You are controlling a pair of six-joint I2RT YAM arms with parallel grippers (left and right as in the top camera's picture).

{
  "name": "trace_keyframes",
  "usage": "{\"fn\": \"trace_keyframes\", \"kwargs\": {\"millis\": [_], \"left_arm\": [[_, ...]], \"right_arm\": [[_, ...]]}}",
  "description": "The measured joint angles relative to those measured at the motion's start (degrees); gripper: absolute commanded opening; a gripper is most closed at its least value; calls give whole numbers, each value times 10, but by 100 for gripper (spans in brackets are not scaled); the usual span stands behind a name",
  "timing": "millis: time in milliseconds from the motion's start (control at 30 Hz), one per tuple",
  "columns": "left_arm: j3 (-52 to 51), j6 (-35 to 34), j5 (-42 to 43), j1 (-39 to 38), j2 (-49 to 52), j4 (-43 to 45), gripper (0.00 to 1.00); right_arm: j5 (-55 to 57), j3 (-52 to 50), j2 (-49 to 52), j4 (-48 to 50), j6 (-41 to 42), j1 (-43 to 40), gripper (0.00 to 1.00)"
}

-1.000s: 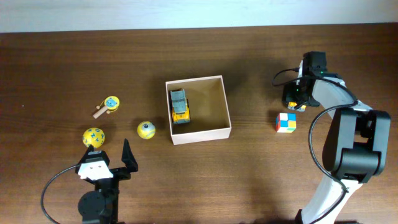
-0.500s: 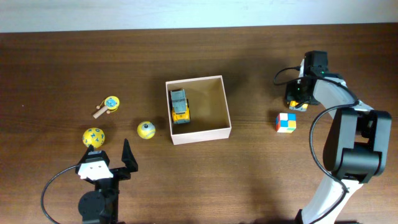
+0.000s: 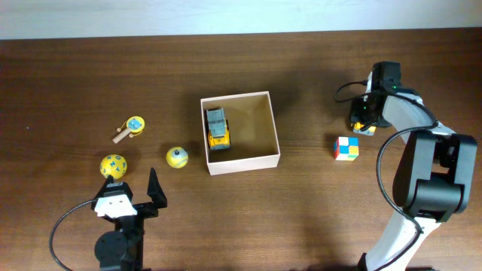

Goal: Pack container
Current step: 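Align and close the right gripper on the second truck's grey body, then lift the second truck and carry it over the pink box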

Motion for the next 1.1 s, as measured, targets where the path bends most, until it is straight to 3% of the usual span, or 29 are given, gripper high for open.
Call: {"fn": "trace_keyframes", "kwargs": {"millis": [633, 1100], "left_arm": [[0, 0, 0, 0, 0, 0, 99], [0, 0, 0, 0, 0, 0, 99]], "right_arm": [[-31, 221, 0, -221, -7, 20, 52], [-112, 329, 0, -298, -15, 176, 52]]}}
